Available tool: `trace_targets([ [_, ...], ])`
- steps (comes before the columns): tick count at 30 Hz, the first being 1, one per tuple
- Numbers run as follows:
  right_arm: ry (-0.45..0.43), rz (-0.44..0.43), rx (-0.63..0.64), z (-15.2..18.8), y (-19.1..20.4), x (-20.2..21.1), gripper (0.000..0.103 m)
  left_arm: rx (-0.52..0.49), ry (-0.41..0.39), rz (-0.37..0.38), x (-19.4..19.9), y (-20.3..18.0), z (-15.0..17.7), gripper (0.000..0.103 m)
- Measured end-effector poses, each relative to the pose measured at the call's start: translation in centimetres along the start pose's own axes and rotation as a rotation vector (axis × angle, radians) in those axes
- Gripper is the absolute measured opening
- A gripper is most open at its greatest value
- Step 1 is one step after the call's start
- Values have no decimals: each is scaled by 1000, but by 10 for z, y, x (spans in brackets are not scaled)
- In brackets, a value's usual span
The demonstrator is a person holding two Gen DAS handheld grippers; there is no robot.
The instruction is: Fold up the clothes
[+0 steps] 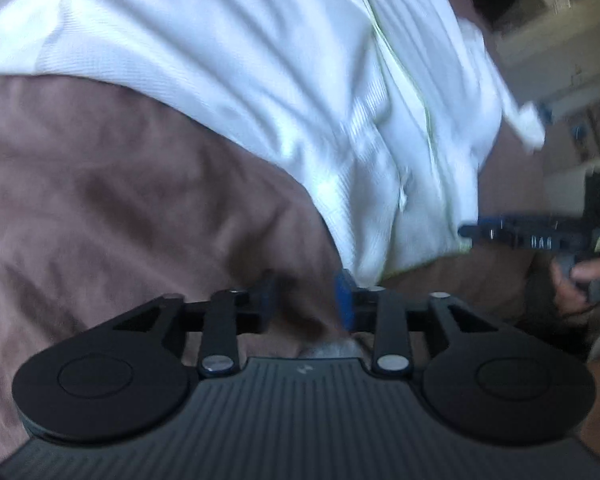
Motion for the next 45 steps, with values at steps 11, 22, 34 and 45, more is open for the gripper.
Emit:
trace_targets([
  [11,-224,29,-253,-55,-78,58,54,-375,-234,-75,30,-47,-97,47],
  [22,-478,230,-471,-87,-185,95,61,-590,-234,-56,-34,-126,-124,53],
  [34,-708,503,-649,-101,-273,104,29,-492,-193,-143,-44,-84,-122,53],
  [45,-982,1011,-248,-174,-297,233,5,-414,-182,-241,-33,-23,-122,51],
])
Point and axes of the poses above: each gripper's, at about its wrist camera, not at the fingertips, and x roughly against the way its jaws point, y to its left, z to its underside, the point moved 7 cm from there along -x, roughly the way its jaws point, and after that the axes turned 9 degrees about -y, right-handed, at the moved point
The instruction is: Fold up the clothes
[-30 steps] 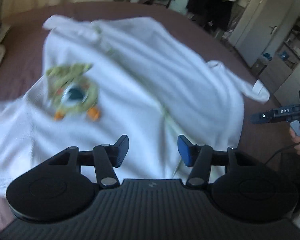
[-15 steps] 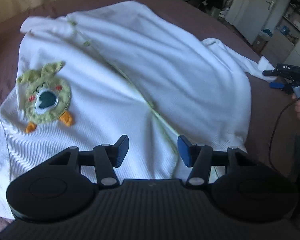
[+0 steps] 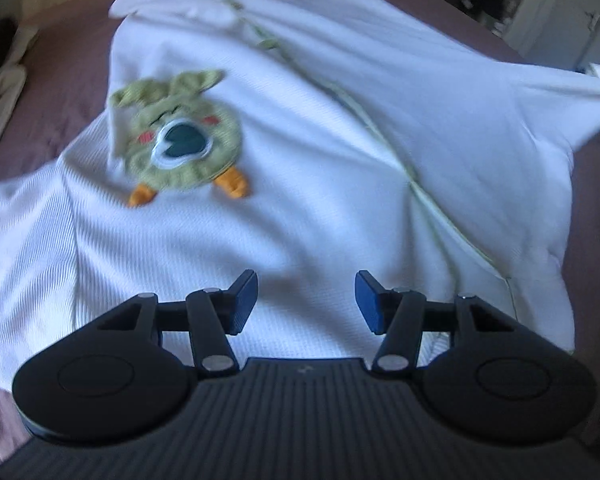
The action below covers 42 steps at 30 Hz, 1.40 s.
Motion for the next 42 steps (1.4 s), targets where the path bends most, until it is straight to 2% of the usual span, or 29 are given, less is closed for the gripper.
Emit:
trace_targets([
  [5,-5,-28,126,-9,28,-18,5,-11,-13,-4,1,-3,-1,51],
  [8,35,-82,74,-12,51,-8,5,-4,-23,13,5,-6,-3,51],
  [11,96,-187,10,-20,93,34,5,7,-49,40,10,-8,-7,51],
  [15,59,-518,-68,-27,183,148,5,88,-123,50,20,-2,-15,51],
  [17,93,-700,-186,-14,222,208,7,156,-159,44,25,3,-18,51],
  [18,126,-816,-205,-3,244,237,8,185,-171,34,27,5,-19,51],
  [20,215,-1091,-130,26,293,291,8,201,-194,21,32,8,-21,51],
  [21,253,-1197,-70,41,312,314,13,196,-202,17,35,9,-21,51],
  [23,324,-1307,56,69,332,342,25,167,-202,-7,38,11,-20,51],
  [24,354,-1333,78,77,334,346,34,153,-199,-19,39,12,-18,52],
  [26,397,-1342,98,84,329,340,42,149,-196,-27,41,17,-13,53],
  [28,393,-1300,127,82,318,324,45,183,-196,-20,42,23,-8,53],
  [31,340,-1166,223,82,287,287,51,247,-212,-11,47,34,-1,53],
  [34,291,-1021,365,88,255,248,52,315,-219,12,48,44,4,53],
  [36,290,-961,440,93,237,231,53,357,-225,37,49,47,5,53],
  [40,335,-951,507,109,220,211,61,380,-251,88,51,44,-2,56],
  [42,308,-916,567,119,224,204,61,359,-236,101,45,38,-5,56],
])
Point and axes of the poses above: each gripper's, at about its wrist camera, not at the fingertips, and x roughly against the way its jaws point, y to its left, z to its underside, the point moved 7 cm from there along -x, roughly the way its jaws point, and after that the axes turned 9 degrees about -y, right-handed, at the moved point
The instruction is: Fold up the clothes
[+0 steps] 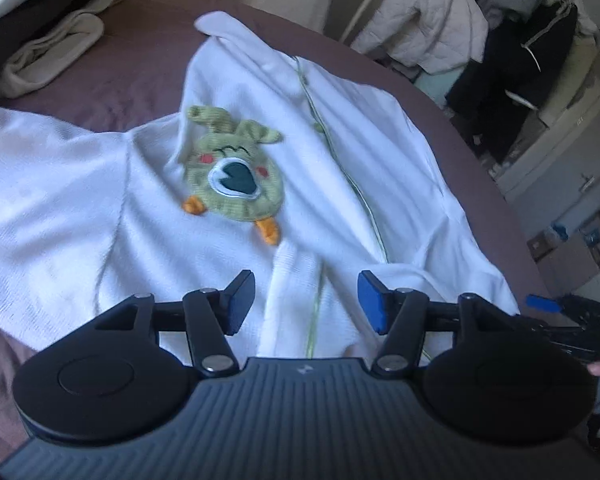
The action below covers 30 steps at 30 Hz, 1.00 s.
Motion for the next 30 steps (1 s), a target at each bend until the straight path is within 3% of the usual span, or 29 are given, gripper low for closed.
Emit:
trace_targets([
  [3,9,40,71,5,-4,-10,58,-36,65,45,-21,-9,8,62],
  [6,28,12,91,5,-1,-14,58,-102,157,43,-48,-16,18,63],
  [7,18,-9,85,4,1,-11,59,-137,165,39,-54,-19,21,41],
  [8,12,-37,77,3,4,-8,60,-207,168,33,-59,-25,25,9],
  [9,14,-60,74,4,8,-7,60,-303,157,24,-60,-33,29,5],
  [12,28,-53,124,7,15,-13,60,-569,-33,93,-35,-76,27,5],
  [13,30,-48,139,9,16,-16,60,-577,-87,110,-24,-85,20,5],
  [17,45,27,103,16,0,-29,57,-427,-335,198,24,-92,-22,5],
  [19,58,27,38,19,-10,-30,57,-444,-379,232,43,-91,-27,5],
  [21,67,24,-4,21,-18,-30,57,-469,-331,260,53,-87,-19,6],
  [23,80,45,31,27,-21,-29,57,-457,-244,272,58,-74,0,6],
  [28,88,105,-7,37,-35,-31,58,-518,54,103,38,-26,83,7],
  [30,86,147,-26,34,-42,-33,58,-505,102,71,37,-13,104,7],
])
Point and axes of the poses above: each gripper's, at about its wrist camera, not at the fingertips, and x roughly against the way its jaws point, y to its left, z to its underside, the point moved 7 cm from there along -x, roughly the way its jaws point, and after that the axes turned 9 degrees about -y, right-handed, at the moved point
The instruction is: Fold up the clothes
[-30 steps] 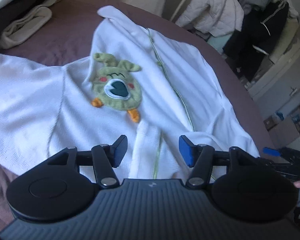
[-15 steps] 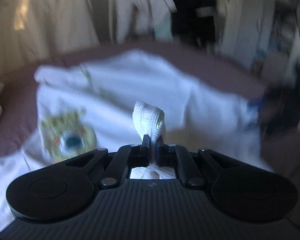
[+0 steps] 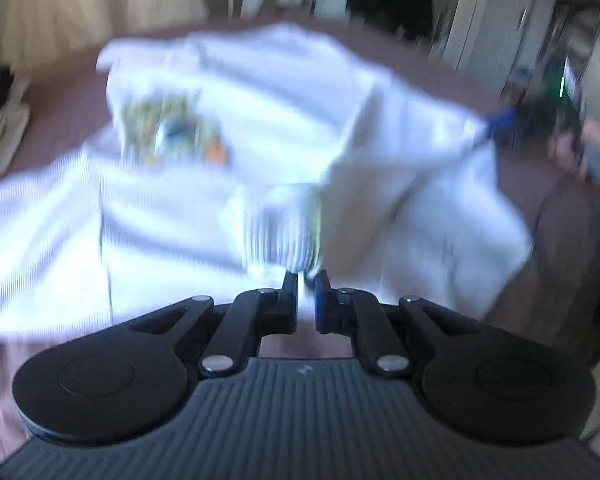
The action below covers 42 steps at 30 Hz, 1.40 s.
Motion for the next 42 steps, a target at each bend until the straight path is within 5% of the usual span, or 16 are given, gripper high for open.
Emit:
trace_targets([
  [5,-7,62,-8,-10,-4,6,58,117,-40,0,13,9,-1,14],
  [7,-35,96,23,-18,-3,13,58,150,-40,8,20,11,-2,34],
  [9,-83,141,39,-28,-6,21,60,199,-34,23,29,16,1,42],
  [12,-97,163,-18,-39,-15,24,61,312,-46,48,41,28,9,42],
  [14,-100,157,-65,-44,-19,24,62,435,-45,60,42,43,18,44],
  [16,-106,131,-99,-48,-18,22,62,570,-41,70,41,60,28,56],
  [21,-110,21,-182,-62,-3,8,63,857,-105,133,39,91,37,56],
  [24,-109,-60,-203,-77,15,-11,63,814,-107,157,29,85,21,56],
  [30,-75,-111,-255,-102,42,-61,63,689,41,182,-15,49,16,62],
  [32,-28,-97,-258,-100,46,-78,63,664,32,184,-22,42,15,54],
  [33,-6,-83,-253,-98,48,-86,63,651,28,185,-26,39,14,20],
  [34,-9,-74,-244,-97,49,-89,56,628,18,191,-27,34,10,6],
  [35,-39,-73,-236,-99,49,-88,13,596,4,202,-26,29,4,6],
  [36,-69,-71,-228,-101,49,-86,3,563,-17,201,-23,24,-5,6],
  [42,-272,130,-228,-112,6,-48,1,421,-158,182,-5,23,-80,6],
])
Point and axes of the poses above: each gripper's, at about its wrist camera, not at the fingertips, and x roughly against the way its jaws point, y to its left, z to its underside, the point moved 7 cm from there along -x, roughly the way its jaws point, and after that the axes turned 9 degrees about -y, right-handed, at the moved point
